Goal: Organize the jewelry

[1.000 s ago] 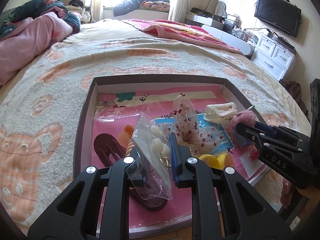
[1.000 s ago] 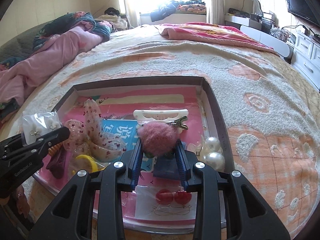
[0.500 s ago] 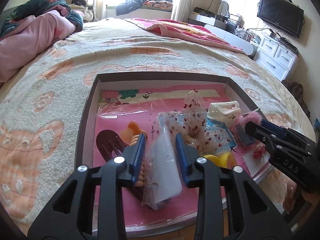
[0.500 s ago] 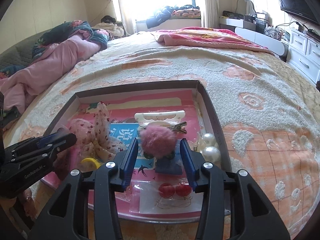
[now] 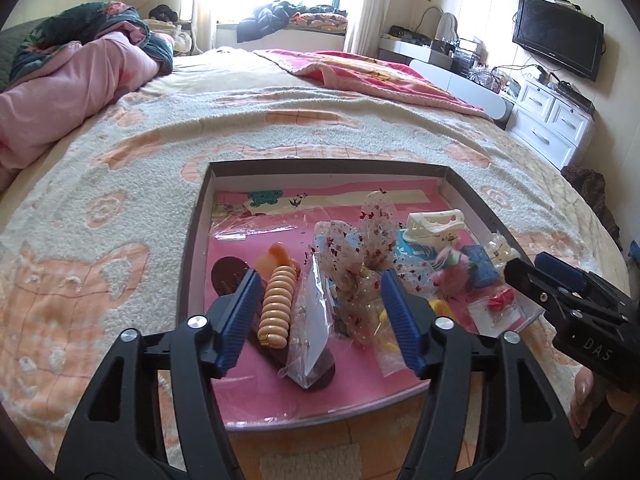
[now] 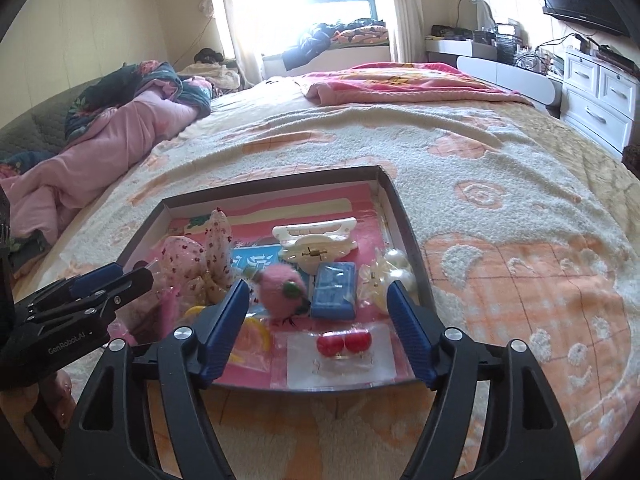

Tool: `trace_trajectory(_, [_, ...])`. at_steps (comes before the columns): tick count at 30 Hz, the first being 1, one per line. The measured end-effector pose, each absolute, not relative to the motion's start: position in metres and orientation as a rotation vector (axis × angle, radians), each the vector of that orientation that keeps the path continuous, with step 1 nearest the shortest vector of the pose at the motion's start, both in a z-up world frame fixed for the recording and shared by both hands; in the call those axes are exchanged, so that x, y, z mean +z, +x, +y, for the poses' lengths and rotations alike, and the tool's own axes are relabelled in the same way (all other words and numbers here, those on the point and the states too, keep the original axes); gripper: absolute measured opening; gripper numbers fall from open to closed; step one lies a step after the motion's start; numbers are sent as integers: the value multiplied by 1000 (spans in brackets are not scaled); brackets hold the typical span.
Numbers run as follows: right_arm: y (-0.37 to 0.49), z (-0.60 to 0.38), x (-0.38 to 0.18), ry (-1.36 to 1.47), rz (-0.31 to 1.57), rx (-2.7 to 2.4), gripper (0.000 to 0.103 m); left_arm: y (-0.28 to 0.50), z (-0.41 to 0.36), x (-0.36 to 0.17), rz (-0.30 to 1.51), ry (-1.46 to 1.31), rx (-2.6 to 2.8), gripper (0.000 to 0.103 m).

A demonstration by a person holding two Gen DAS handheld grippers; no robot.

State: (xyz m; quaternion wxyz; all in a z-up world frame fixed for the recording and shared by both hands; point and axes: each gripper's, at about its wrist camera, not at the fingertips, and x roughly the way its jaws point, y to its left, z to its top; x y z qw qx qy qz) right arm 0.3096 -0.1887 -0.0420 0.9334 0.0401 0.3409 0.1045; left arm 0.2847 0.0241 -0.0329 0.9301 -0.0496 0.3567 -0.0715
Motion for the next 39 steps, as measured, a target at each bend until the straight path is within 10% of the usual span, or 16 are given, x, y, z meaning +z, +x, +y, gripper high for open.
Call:
trace_trajectory(14, [249,-209,-9,83,590,186,95,232,28,-8,677,-93,-127,91])
trace_trajectory(39, [146,-218,7,50,491,181,97,134,5,7,573,-83,-92,92])
